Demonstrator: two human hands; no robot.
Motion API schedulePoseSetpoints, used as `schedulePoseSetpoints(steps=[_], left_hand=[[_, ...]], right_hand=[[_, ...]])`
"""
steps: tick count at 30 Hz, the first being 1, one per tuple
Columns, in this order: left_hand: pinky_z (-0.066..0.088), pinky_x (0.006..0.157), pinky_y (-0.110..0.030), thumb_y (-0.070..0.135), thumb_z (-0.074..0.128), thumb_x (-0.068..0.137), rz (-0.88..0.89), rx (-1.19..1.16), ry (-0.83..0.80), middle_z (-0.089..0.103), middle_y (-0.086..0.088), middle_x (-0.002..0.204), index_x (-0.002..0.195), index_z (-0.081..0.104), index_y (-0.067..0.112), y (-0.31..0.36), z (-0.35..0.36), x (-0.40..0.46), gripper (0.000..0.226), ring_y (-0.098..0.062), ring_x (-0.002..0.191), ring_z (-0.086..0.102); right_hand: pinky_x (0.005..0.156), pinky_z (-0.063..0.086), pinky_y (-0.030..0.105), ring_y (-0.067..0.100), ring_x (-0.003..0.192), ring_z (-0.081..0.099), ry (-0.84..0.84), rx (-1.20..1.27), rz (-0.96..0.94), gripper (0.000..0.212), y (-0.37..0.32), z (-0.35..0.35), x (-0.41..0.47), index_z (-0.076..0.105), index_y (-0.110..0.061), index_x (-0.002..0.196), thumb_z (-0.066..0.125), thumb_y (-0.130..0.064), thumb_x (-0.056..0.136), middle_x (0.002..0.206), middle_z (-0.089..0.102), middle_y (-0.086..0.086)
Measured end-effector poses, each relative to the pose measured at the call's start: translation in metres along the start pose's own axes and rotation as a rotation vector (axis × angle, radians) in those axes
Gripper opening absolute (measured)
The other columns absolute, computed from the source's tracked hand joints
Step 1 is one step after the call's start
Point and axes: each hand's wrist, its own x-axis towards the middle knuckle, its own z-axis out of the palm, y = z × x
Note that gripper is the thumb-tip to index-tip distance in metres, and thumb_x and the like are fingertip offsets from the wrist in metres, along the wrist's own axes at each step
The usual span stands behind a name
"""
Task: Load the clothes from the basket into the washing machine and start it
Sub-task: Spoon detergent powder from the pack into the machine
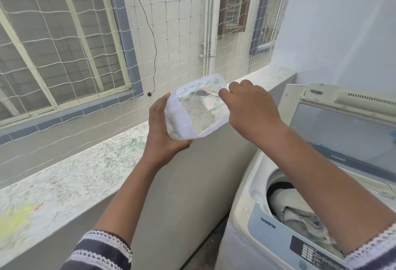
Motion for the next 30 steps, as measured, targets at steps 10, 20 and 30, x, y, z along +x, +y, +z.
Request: schedulePoseSetpoints(steps=[10,20,30], left_hand=[[0.028,0.109,-0.017,0.016,0.094,0.059,-0.037,-0.028,0.003,0.025,0.011,0.150,0.154,0.021,0.028,-0.002,0.001,0.001,0.120,-0.005,0.144,0.024],[0.029,0.117,-0.051,0.047,0.085,0.057,-0.043,0.045,-0.019,0.021,0.022,0.144,0.156,0.013,0.032,0.003,0.002,0.003,0.124,-0.016,0.144,0.020],[0.030,0.116,-0.051,0.050,0.083,0.055,-0.072,0.050,0.014,0.020,0.016,0.143,0.155,0.012,0.037,0.001,0.003,0.003,0.123,-0.013,0.141,0.019]], right_hand=[[0.054,0.021,0.033,0.027,0.079,0.045,-0.215,0.226,0.166,0.008,-0.010,-0.001,-0.017,0.044,-0.014,0.089,0.041,-0.007,0.091,0.081,0.043,0.000],[0.055,0.032,0.030,0.021,0.066,0.048,-0.296,0.749,0.335,0.025,-0.028,-0.015,-0.019,0.065,-0.005,0.085,0.042,-0.010,0.094,0.065,0.051,-0.002],[0.044,0.023,0.023,0.013,0.050,0.028,-0.391,1.435,0.770,0.020,-0.034,-0.019,-0.012,0.063,0.008,0.086,0.046,0.000,0.091,0.051,0.043,-0.002]])
